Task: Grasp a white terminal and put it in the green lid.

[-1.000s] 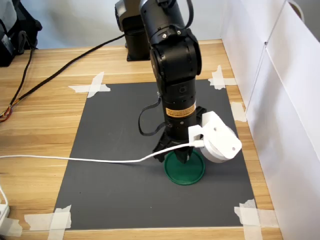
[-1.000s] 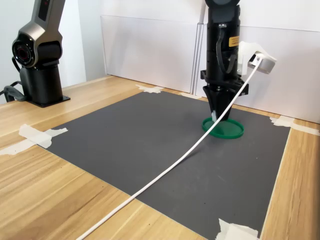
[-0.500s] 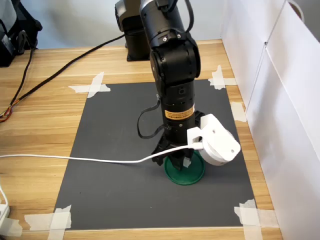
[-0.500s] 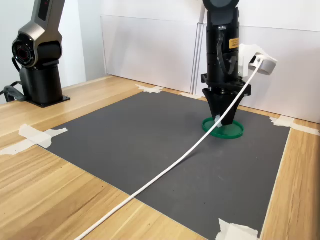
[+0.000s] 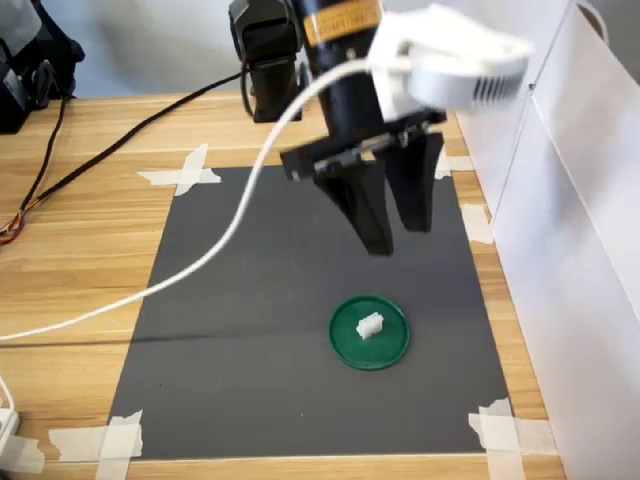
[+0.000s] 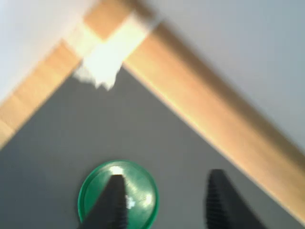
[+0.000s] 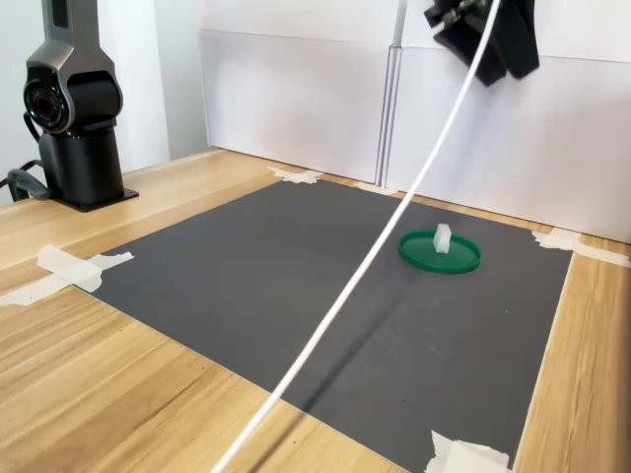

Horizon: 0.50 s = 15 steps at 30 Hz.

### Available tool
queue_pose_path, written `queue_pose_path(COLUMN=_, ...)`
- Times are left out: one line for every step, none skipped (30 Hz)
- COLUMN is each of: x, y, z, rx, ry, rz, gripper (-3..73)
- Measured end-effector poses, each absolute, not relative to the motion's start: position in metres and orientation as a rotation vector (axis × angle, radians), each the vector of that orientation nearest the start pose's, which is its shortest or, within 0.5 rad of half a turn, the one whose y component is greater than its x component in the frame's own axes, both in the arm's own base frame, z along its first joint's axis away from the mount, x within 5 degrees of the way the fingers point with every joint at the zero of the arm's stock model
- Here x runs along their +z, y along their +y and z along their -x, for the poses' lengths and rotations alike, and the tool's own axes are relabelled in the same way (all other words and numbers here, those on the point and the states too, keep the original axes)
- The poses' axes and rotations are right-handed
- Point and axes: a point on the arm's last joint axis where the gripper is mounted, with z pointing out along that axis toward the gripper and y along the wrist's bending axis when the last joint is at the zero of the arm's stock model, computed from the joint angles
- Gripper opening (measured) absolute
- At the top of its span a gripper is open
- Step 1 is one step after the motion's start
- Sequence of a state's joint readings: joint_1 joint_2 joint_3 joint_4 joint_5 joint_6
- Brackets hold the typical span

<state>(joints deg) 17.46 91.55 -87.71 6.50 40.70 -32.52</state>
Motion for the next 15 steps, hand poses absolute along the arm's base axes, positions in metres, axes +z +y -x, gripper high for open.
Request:
queue_pose_path(x=0.383, y=0.112, z=-0.342, rx=-0.009, ry=2.048, rz=0.879, gripper=32.4)
queue_pose_path(x=0.394, y=0.107, z=-0.335, rx=-0.007, ry=2.021, rz=0.849, gripper=26.0)
queue_pose_path(x=0.404, y=0.100, z=-0.328, rx=-0.007, ry=1.995, rz=0.817, gripper=19.2)
queue_pose_path(x=0.415, y=0.093, z=-0.318, rx=-0.008, ry=1.967, rz=0.786, gripper=12.5)
queue_pose_path(x=0.423, y=0.086, z=-0.309, rx=-0.014, ry=1.942, rz=0.756, gripper=6.9)
queue_pose_path(x=0.430, y=0.080, z=-0.299, rx=-0.025, ry=1.914, rz=0.730, gripper=3.2)
queue_pose_path(x=0.435, y=0.075, z=-0.288, rx=-0.035, ry=1.884, rz=0.707, gripper=1.0)
queue_pose_path(x=0.439, y=0.071, z=-0.275, rx=-0.039, ry=1.855, rz=0.688, gripper=0.0)
queue_pose_path(x=0.442, y=0.068, z=-0.264, rx=-0.039, ry=1.822, rz=0.662, gripper=-0.8)
queue_pose_path(x=0.444, y=0.064, z=-0.249, rx=-0.028, ry=1.787, rz=0.625, gripper=-1.3)
queue_pose_path(x=0.445, y=0.060, z=-0.233, rx=-0.010, ry=1.750, rz=0.579, gripper=-1.6)
queue_pose_path(x=0.445, y=0.056, z=-0.217, rx=0.011, ry=1.712, rz=0.527, gripper=-1.7)
queue_pose_path(x=0.443, y=0.052, z=-0.200, rx=0.029, ry=1.675, rz=0.478, gripper=-1.8)
queue_pose_path(x=0.439, y=0.047, z=-0.183, rx=0.047, ry=1.641, rz=0.434, gripper=-1.8)
queue_pose_path(x=0.432, y=0.043, z=-0.167, rx=0.061, ry=1.611, rz=0.400, gripper=-1.8)
